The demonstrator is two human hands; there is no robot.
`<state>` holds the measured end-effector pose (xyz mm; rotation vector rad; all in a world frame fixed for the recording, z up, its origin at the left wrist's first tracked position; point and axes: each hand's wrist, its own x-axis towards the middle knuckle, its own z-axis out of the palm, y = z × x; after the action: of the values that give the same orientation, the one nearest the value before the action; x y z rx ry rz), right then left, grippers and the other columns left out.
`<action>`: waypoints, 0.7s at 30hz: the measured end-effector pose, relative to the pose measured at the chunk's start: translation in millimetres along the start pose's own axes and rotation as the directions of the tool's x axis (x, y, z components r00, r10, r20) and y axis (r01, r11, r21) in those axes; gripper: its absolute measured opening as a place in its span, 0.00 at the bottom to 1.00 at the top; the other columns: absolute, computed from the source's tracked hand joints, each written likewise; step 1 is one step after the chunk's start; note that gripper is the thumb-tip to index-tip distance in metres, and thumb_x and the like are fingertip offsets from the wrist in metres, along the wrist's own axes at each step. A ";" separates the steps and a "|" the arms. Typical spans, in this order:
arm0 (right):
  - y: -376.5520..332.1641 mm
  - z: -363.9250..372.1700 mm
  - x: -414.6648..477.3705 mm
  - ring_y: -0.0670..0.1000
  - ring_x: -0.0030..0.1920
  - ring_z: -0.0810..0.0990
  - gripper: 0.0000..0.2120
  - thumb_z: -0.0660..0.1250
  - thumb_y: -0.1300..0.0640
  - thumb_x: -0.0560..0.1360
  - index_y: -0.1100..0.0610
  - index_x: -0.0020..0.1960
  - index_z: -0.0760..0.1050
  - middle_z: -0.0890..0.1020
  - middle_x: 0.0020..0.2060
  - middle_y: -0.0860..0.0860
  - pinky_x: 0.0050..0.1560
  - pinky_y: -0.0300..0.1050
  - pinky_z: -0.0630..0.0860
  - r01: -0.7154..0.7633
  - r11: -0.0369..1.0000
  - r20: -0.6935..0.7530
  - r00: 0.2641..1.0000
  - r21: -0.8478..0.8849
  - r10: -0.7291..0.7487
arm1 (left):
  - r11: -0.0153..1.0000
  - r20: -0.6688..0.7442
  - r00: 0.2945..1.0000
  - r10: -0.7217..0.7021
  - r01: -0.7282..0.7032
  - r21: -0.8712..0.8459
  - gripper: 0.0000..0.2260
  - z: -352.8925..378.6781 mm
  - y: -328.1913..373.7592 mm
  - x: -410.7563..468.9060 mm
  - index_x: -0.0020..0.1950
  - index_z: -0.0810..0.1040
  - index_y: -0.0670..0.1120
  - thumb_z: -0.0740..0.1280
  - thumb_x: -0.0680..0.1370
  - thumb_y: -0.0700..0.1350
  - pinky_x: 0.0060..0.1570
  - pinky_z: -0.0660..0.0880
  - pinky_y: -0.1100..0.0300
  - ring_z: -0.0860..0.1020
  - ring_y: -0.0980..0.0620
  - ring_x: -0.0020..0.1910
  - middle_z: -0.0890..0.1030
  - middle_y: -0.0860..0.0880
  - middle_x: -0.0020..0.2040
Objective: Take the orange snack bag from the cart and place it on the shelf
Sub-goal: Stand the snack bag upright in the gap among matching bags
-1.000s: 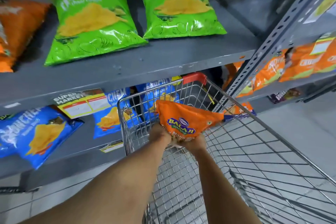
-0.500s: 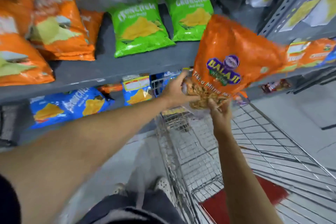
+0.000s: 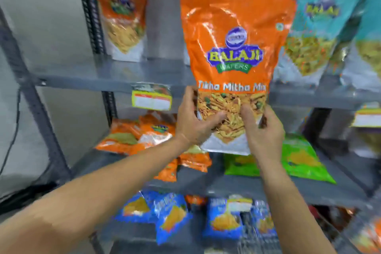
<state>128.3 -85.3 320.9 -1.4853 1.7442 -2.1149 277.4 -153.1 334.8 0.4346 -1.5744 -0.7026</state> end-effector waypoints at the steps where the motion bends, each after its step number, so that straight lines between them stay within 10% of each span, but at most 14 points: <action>1: -16.7 15.7 11.4 0.44 0.40 0.79 0.24 0.63 0.30 0.67 0.48 0.48 0.78 0.83 0.37 0.45 0.47 0.51 0.77 0.031 0.999 0.002 1.000 -0.004 -0.031 | 0.999 -0.036 0.998 0.051 -0.051 -0.002 0.22 -16.3 6.8 14.9 0.53 0.68 0.55 0.73 0.63 0.53 0.50 0.77 0.53 0.79 0.55 0.48 0.79 0.50 0.48; 5: -85.3 72.4 52.4 0.33 0.32 0.73 0.22 0.56 0.21 0.63 0.37 0.38 0.74 0.77 0.28 0.32 0.34 0.29 0.66 0.132 0.991 0.044 0.990 0.017 -0.132 | 0.972 -0.151 0.961 0.230 -0.221 0.076 0.19 -73.5 30.7 73.6 0.54 0.68 0.56 0.72 0.68 0.53 0.51 0.77 0.61 0.79 0.62 0.48 0.78 0.58 0.48; 8: -116.7 121.2 76.8 0.34 0.26 0.69 0.17 0.60 0.26 0.67 0.38 0.30 0.70 0.74 0.24 0.34 0.30 0.33 0.63 0.196 0.977 0.088 0.975 0.080 -0.202 | 0.939 -0.187 0.932 0.310 -0.269 0.212 0.20 -117.6 36.6 112.0 0.57 0.67 0.53 0.72 0.70 0.52 0.52 0.73 0.72 0.76 0.70 0.51 0.76 0.62 0.51; 11: -120.2 177.8 96.7 0.39 0.27 0.72 0.25 0.64 0.30 0.69 0.52 0.32 0.69 0.73 0.26 0.46 0.31 0.45 0.65 0.138 0.989 0.175 0.974 0.061 -0.147 | 0.920 -0.142 0.954 0.265 -0.206 0.334 0.20 -163.5 20.8 143.9 0.56 0.68 0.47 0.72 0.70 0.53 0.53 0.77 0.53 0.79 0.54 0.52 0.78 0.49 0.51; 14: -112.4 222.4 112.9 0.50 0.41 0.80 0.30 0.63 0.31 0.70 0.59 0.46 0.77 0.84 0.43 0.58 0.38 0.46 0.73 0.106 0.991 0.316 0.941 0.080 -0.126 | 0.903 -0.089 0.975 0.205 -0.154 0.401 0.22 -197.2 -3.5 168.3 0.58 0.66 0.48 0.72 0.71 0.53 0.54 0.76 0.56 0.78 0.51 0.55 0.77 0.48 0.55; 21: -92.5 287.7 145.0 0.53 0.53 0.82 0.28 0.66 0.32 0.67 0.53 0.54 0.76 0.84 0.50 0.53 0.55 0.54 0.79 0.025 0.988 0.434 0.896 0.151 -0.089 | 0.896 -0.061 0.993 0.106 -0.069 0.438 0.25 -231.1 -48.4 211.0 0.60 0.65 0.44 0.73 0.71 0.51 0.47 0.72 0.68 0.78 0.54 0.53 0.77 0.50 0.56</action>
<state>286.7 -345.5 461.0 -1.8122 1.3728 -1.6969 470.2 -367.8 465.1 0.7080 -1.6595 -0.2510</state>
